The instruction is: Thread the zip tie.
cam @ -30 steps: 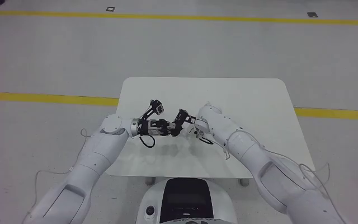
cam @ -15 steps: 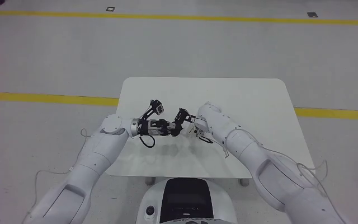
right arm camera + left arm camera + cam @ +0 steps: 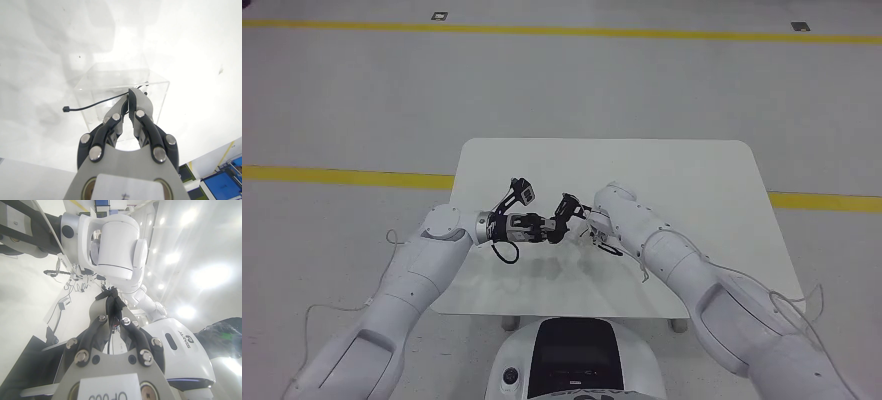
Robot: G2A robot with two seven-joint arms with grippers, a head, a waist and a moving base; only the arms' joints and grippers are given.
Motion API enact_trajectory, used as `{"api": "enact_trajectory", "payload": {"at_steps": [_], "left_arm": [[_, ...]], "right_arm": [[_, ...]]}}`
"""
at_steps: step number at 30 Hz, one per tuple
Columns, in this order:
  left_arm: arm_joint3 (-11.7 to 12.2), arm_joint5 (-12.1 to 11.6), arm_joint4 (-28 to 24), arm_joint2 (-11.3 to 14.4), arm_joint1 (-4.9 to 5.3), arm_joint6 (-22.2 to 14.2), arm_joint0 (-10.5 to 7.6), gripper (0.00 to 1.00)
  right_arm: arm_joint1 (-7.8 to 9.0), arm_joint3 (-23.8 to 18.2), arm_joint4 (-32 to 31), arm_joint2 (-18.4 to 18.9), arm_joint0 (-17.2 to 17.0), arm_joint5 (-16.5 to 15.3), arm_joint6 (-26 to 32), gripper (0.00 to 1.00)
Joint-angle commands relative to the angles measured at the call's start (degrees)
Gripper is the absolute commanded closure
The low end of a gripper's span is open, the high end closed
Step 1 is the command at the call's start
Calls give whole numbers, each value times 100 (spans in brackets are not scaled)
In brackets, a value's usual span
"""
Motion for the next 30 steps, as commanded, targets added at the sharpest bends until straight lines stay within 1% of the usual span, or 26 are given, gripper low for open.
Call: {"api": "enact_trajectory", "payload": {"at_steps": [1,7,12,13,16,21,25,30], "left_arm": [[0,0,0,0,0,0,0,100],[0,0,0,0,0,0,0,100],[0,0,0,0,0,0,0,100],[0,0,0,0,0,0,0,100],[0,0,0,0,0,0,0,100],[0,0,0,0,0,0,0,100],[0,0,0,0,0,0,0,100],[0,0,0,0,0,0,0,100]], "right_arm": [[-11,28,-3,8,2,-10,-7,100],[-39,78,-21,44,8,-27,-32,100],[-27,-23,-87,93,-15,-19,-31,100],[-21,-55,-103,103,-25,-20,-27,92],[5,-169,-166,142,-65,-14,-4,85],[53,-364,-304,192,-150,-5,78,81],[98,-493,-438,240,-217,-13,77,76],[172,-702,-605,251,-327,-30,-76,75]]}}
